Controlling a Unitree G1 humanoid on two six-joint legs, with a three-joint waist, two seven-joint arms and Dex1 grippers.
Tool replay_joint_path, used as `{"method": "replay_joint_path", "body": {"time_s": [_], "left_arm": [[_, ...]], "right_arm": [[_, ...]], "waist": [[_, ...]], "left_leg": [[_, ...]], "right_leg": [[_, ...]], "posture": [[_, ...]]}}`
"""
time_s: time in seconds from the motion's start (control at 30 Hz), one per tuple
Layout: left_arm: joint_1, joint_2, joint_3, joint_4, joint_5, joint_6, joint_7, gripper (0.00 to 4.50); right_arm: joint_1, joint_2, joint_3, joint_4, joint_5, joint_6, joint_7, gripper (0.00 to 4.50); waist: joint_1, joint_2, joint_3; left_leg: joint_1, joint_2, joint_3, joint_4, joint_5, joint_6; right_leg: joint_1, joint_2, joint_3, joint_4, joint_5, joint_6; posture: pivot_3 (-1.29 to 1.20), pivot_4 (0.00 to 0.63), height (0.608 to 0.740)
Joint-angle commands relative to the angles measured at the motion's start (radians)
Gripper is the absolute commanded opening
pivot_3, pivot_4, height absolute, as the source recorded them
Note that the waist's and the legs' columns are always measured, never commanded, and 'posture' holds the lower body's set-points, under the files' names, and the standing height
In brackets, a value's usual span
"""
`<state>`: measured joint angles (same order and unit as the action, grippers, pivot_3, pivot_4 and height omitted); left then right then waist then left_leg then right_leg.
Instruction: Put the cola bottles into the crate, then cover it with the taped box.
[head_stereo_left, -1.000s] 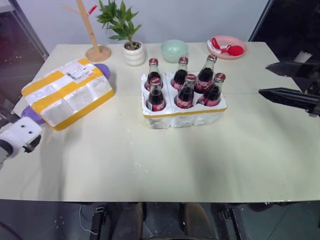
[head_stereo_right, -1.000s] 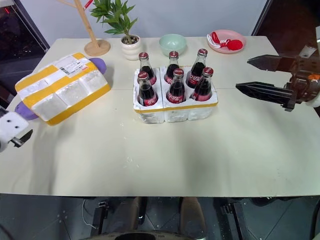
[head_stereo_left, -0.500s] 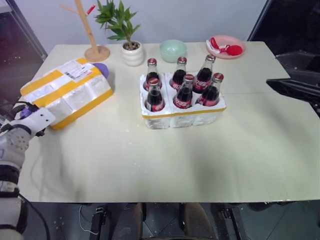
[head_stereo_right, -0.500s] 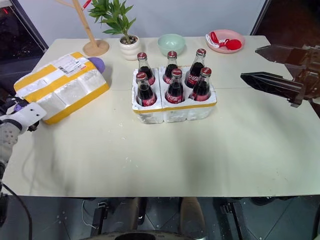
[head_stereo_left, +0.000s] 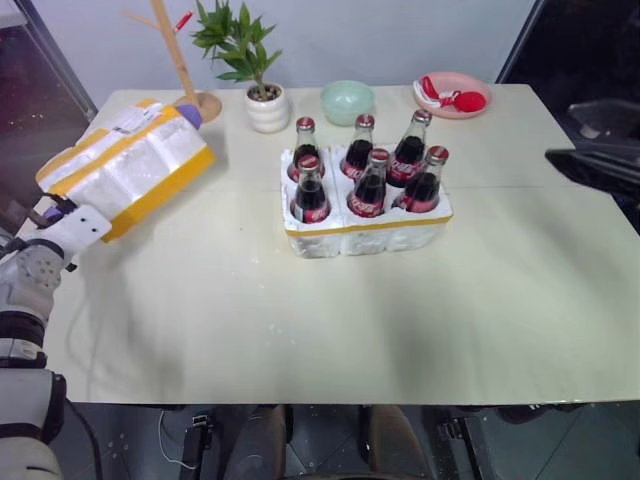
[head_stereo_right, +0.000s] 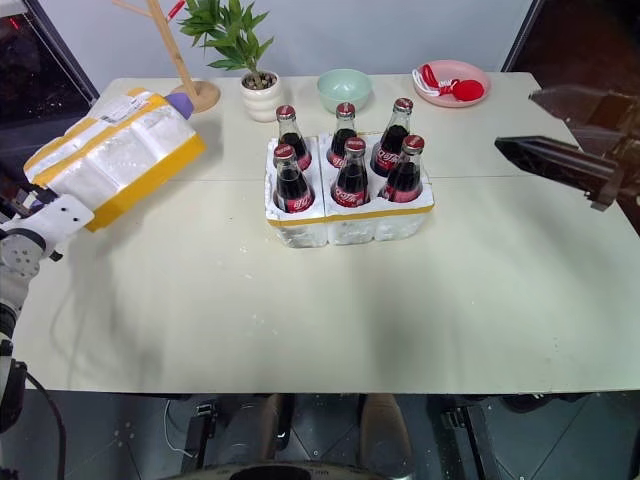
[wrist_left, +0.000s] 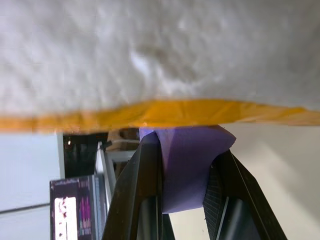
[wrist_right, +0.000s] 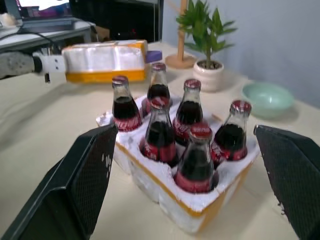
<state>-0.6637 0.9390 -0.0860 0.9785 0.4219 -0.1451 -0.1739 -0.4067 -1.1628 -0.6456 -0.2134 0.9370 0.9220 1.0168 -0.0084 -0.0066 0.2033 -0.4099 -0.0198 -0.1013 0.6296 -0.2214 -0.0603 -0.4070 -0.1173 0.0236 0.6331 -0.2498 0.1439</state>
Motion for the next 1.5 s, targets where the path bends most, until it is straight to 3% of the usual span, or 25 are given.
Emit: {"method": "replay_joint_path", "body": {"time_s": [0.03,0.27,0.6,0.83,1.27,1.3,1.5], "left_arm": [[-0.056,0.039,0.057,-0.203,-0.07,-0.026,-0.069,0.82],[-0.176,-0.008,0.061,-0.67,-0.172,0.153,-0.318,0.82],[-0.245,-0.094,-0.142,-1.076,-0.116,0.386,-0.65,0.82],[-0.281,-0.126,-0.183,-1.124,-0.055,0.383,-0.707,0.82],[-0.3,-0.032,-0.169,-1.136,0.014,0.258,-0.789,0.82],[-0.299,-0.025,-0.17,-1.135,0.021,0.254,-0.797,1.52],[-0.27,-0.023,-0.157,-1.154,0.035,0.236,-0.808,4.39]], "right_arm": [[0.014,-0.028,-0.024,-0.011,-0.032,-0.045,0.018,4.5],[0.037,-0.007,-0.019,-0.009,-0.049,-0.07,0.011,4.5],[0.088,0.03,-0.05,-0.033,-0.052,-0.084,-0.028,4.5],[0.1,0.054,-0.073,-0.047,-0.033,-0.075,-0.066,4.5],[0.073,0.079,-0.051,-0.037,-0.006,-0.089,-0.113,4.5],[0.071,0.08,-0.048,-0.036,-0.008,-0.09,-0.114,4.5],[0.053,0.089,-0.031,-0.029,-0.003,-0.101,-0.116,4.5]], "waist": [[0.001,-0.001,0.0],[-0.004,-0.003,0.001],[-0.011,-0.002,0.001],[0.004,-0.003,0.001],[-0.008,-0.003,0.001],[-0.008,-0.003,0.001],[-0.008,-0.003,0.001]], "left_leg": [[0.0,0.0,0.0,0.0,0.0,0.0],[-0.002,0.0,0.0,0.0,0.0,0.0],[-0.001,0.0,0.0,0.0,0.0,0.0],[-0.001,-0.001,-0.001,0.001,0.0,0.0],[0.0,-0.001,-0.001,0.001,0.0,0.0],[0.0,-0.001,-0.001,0.001,0.0,0.0],[0.0,-0.001,-0.001,0.001,0.0,0.0]], "right_leg": [[0.0,0.0,0.0,0.0,0.0,0.0],[0.0,0.0,0.0,-0.001,0.0,0.001],[0.0,0.001,0.0,-0.001,0.0,0.001],[0.003,0.001,0.0,-0.002,0.0,0.002],[0.003,0.001,0.0,-0.002,-0.001,0.002],[0.003,0.001,0.0,-0.002,-0.001,0.002],[0.003,0.001,0.0,-0.002,-0.001,0.002]], "posture": [[0.0,0.15,0.739],[0.0,0.15,0.739],[0.0,0.15,0.739],[0.0,0.15,0.739],[0.0,0.15,0.739],[0.0,0.15,0.739],[0.0,0.15,0.739]]}}
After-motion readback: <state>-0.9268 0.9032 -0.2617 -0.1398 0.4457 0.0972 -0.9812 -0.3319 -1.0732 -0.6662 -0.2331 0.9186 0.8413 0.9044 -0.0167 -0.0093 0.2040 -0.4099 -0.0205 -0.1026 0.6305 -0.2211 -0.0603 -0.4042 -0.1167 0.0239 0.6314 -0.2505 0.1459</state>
